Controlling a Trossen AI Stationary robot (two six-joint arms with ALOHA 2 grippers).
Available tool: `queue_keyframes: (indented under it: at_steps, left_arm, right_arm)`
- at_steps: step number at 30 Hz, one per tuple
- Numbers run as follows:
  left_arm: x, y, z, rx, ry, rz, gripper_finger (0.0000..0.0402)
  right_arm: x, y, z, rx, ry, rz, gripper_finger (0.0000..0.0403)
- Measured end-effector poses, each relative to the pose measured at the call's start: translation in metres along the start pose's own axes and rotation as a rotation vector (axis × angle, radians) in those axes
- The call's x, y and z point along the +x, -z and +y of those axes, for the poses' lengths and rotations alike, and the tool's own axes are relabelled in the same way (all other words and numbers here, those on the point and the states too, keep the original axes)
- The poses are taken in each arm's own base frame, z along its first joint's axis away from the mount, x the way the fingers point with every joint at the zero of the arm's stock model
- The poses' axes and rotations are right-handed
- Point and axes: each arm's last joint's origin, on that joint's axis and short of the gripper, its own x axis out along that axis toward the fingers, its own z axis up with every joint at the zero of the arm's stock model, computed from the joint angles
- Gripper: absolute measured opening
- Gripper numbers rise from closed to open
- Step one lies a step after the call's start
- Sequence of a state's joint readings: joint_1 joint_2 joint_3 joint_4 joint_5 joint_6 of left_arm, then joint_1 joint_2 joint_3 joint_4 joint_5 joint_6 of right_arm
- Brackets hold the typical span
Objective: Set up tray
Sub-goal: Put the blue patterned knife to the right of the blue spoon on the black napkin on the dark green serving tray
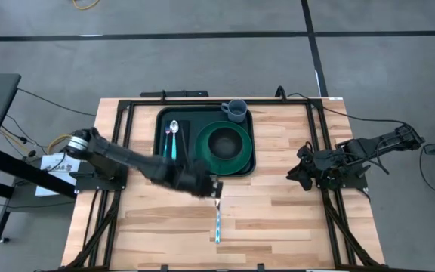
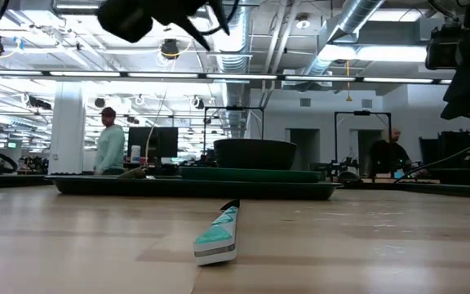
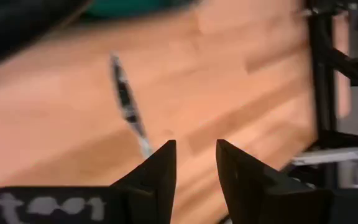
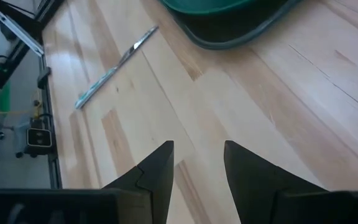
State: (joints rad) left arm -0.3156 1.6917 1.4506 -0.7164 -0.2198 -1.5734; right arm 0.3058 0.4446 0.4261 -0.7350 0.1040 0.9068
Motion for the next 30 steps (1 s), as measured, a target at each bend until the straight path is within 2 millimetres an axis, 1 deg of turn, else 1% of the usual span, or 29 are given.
queue_keyframes:
  at_steps: [3, 6, 9, 12, 14, 21, 27, 30]
  left_arm:
    - [0.023, 0.026, -0.004, -0.038, 0.028, 0.043, 0.0100]
    - [0.053, 0.045, -0.008, -0.057, 0.068, 0.128, 0.0100]
    - [0.078, 0.058, -0.007, -0.075, 0.064, 0.194, 0.0100]
    - [0.098, 0.064, 0.002, -0.110, -0.002, 0.215, 0.0100]
    - [0.105, 0.066, 0.006, -0.130, -0.040, 0.210, 0.0100]
    - [0.111, 0.065, 0.019, -0.139, -0.149, 0.145, 0.0100]
    - [0.128, 0.070, 0.024, -0.148, -0.164, 0.159, 0.0100]
    - [0.132, 0.071, 0.025, -0.147, -0.172, 0.157, 0.0100]
  right_arm:
    - [0.000, 0.000, 0.001, -0.017, -0.006, -0.004, 0.0134]
    - [0.000, -0.001, 0.001, -0.022, -0.006, -0.005, 0.0134]
    - [0.000, -0.001, 0.001, -0.022, -0.007, -0.005, 0.0134]
    - [0.000, -0.001, 0.001, -0.013, -0.009, -0.006, 0.0134]
    - [0.000, -0.001, 0.001, -0.012, -0.008, -0.005, 0.0134]
    - [0.000, -0.001, 0.001, -0.007, -0.008, -0.004, 0.0134]
    - [0.000, 0.000, 0.000, -0.007, -0.005, -0.002, 0.0134]
    - [0.000, 0.000, 0.001, -0.007, -0.006, -0.003, 0.0134]
